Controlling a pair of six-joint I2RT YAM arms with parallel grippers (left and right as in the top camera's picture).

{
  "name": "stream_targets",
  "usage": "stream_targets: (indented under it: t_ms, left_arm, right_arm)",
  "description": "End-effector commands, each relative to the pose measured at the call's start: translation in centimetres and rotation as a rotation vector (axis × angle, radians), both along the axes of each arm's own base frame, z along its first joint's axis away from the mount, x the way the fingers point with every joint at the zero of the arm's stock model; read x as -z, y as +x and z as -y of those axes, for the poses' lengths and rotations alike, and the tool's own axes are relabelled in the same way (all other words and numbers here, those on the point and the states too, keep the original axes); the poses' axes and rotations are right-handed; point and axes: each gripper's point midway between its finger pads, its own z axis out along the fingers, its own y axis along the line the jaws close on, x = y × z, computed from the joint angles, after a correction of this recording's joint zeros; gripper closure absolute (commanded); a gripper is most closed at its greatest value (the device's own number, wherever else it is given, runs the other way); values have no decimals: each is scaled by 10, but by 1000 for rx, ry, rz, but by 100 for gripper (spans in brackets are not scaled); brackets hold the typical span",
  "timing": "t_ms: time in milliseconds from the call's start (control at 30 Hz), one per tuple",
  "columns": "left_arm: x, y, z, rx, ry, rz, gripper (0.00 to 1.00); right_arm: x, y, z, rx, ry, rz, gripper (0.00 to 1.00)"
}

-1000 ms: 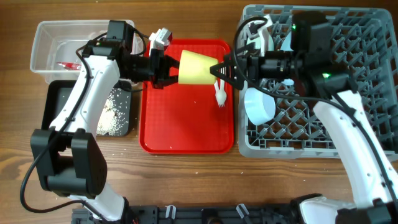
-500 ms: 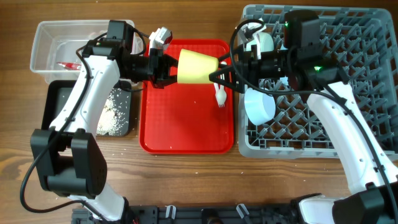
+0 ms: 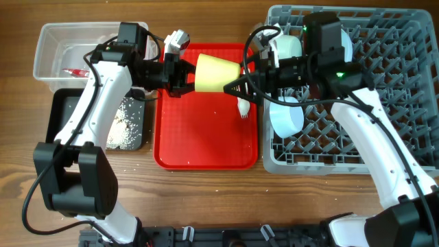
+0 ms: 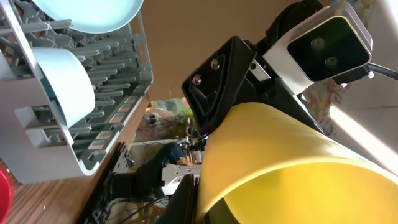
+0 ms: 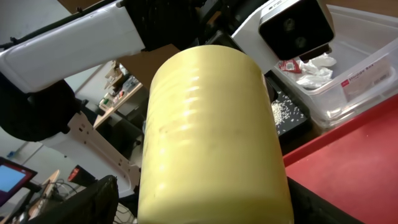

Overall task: Sort waste into correct bins and load items into the dishwasher rack
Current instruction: 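Grasp the yellow cup with the right gripper and open the left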

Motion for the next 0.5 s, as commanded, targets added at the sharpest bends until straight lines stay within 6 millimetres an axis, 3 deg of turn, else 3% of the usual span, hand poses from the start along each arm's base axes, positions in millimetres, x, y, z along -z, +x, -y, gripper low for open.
stream_targets:
  t_ms: [0,467]
  left_arm:
    - [-12,-1,-2,-2,-23,51,96]
    - [-12,-2,-1,3,-22,51,96]
  right_arm:
    - [-4,-8,-7,-58,33,23,18]
    - [-6,-7,-12,-71,43,59,23]
